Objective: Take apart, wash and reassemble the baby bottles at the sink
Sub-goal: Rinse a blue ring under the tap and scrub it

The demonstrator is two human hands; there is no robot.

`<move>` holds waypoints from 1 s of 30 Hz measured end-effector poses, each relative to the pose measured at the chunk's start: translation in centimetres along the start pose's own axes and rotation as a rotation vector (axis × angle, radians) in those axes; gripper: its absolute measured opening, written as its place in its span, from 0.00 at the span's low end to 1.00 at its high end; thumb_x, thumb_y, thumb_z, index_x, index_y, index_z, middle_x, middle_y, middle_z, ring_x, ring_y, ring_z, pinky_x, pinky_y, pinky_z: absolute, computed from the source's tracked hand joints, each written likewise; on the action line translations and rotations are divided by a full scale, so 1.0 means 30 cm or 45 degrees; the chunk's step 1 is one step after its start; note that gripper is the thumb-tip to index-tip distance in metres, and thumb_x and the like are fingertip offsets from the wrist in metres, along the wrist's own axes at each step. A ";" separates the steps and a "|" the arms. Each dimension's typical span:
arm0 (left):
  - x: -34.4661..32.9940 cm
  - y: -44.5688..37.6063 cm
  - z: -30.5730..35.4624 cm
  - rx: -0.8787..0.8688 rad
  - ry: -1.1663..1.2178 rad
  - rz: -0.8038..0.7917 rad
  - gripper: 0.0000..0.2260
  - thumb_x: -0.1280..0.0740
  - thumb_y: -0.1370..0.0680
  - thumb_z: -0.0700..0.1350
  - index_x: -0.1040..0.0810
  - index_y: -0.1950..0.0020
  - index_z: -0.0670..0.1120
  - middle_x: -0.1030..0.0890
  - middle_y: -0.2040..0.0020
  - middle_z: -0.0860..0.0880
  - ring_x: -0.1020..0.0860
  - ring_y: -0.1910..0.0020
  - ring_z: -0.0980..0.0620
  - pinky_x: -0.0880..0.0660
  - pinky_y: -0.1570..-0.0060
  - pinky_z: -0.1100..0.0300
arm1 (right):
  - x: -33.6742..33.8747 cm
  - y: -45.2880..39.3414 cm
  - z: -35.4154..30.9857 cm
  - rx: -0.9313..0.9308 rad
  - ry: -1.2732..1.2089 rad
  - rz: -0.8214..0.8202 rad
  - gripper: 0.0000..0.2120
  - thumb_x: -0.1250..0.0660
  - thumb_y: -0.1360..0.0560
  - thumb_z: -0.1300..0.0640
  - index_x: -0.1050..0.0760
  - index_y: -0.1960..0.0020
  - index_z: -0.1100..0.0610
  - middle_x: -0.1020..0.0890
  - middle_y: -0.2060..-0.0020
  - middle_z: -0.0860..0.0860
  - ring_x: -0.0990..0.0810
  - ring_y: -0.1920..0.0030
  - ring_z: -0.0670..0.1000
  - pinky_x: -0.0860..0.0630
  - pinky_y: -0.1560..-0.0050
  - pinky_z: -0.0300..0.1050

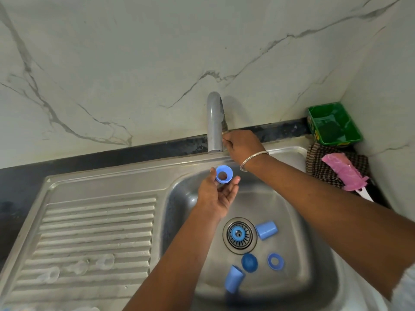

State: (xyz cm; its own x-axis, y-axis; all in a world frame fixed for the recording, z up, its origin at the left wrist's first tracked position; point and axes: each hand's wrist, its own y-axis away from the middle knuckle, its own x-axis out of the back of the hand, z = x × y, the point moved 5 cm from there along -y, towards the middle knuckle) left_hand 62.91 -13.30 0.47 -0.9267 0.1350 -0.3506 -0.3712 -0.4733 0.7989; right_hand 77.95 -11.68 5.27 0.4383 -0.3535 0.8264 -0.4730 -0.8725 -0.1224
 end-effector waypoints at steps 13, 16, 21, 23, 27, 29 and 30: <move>-0.032 0.002 0.030 -0.056 0.021 0.001 0.10 0.37 0.18 0.43 0.22 0.44 0.37 0.18 0.54 0.37 0.18 0.66 0.46 0.18 0.56 0.55 | -0.001 -0.003 -0.020 -0.087 0.050 -0.094 0.14 0.41 0.20 0.53 0.23 0.59 0.57 0.20 0.61 0.58 0.28 0.62 0.56 0.34 0.60 0.44; -0.029 0.020 0.003 -0.003 -0.035 0.009 0.07 0.36 0.20 0.42 0.22 0.52 0.39 0.21 0.58 0.39 0.21 0.65 0.45 0.21 0.54 0.54 | 0.004 -0.003 -0.022 -0.075 0.060 -0.087 0.14 0.41 0.20 0.52 0.21 0.56 0.58 0.19 0.60 0.58 0.25 0.59 0.59 0.35 0.59 0.43; -0.020 0.023 -0.031 0.012 -0.113 -0.011 0.15 0.24 0.27 0.44 0.22 0.44 0.40 0.19 0.54 0.40 0.20 0.62 0.48 0.19 0.53 0.56 | 0.009 0.000 -0.023 -0.037 0.063 -0.058 0.14 0.41 0.19 0.54 0.20 0.54 0.60 0.18 0.59 0.60 0.22 0.57 0.61 0.35 0.60 0.43; -0.023 0.021 -0.023 -0.008 -0.155 -0.033 0.16 0.24 0.27 0.47 0.22 0.45 0.40 0.17 0.57 0.40 0.19 0.64 0.50 0.19 0.57 0.58 | 0.008 -0.001 -0.022 -0.040 0.065 -0.057 0.14 0.41 0.19 0.53 0.20 0.53 0.59 0.18 0.58 0.59 0.23 0.58 0.59 0.35 0.59 0.43; -0.008 0.002 0.027 -0.102 -0.080 0.076 0.18 0.30 0.22 0.56 0.22 0.50 0.40 0.17 0.63 0.43 0.20 0.67 0.51 0.21 0.66 0.62 | 0.007 0.002 -0.021 -0.057 0.043 -0.050 0.14 0.41 0.19 0.53 0.20 0.55 0.58 0.20 0.61 0.58 0.26 0.61 0.57 0.34 0.60 0.43; -0.001 -0.003 0.038 -0.096 -0.030 0.092 0.19 0.32 0.22 0.58 0.22 0.52 0.41 0.18 0.65 0.43 0.21 0.71 0.52 0.23 0.71 0.63 | 0.007 0.004 -0.019 -0.075 0.017 -0.055 0.14 0.41 0.19 0.53 0.20 0.55 0.58 0.21 0.62 0.58 0.27 0.62 0.57 0.36 0.60 0.43; 0.002 -0.002 0.036 -0.099 -0.043 0.098 0.17 0.30 0.22 0.56 0.21 0.52 0.41 0.19 0.65 0.43 0.22 0.71 0.52 0.23 0.72 0.64 | 0.006 0.004 -0.019 -0.077 0.009 -0.054 0.14 0.41 0.19 0.53 0.20 0.54 0.58 0.20 0.61 0.58 0.27 0.62 0.57 0.35 0.60 0.43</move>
State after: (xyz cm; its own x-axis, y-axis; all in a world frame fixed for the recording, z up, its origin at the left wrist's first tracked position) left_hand 62.82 -12.33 0.93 -0.9543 0.1243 -0.2718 -0.2943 -0.5493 0.7821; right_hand 77.54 -11.66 5.71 0.4537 -0.3142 0.8339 -0.4995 -0.8646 -0.0540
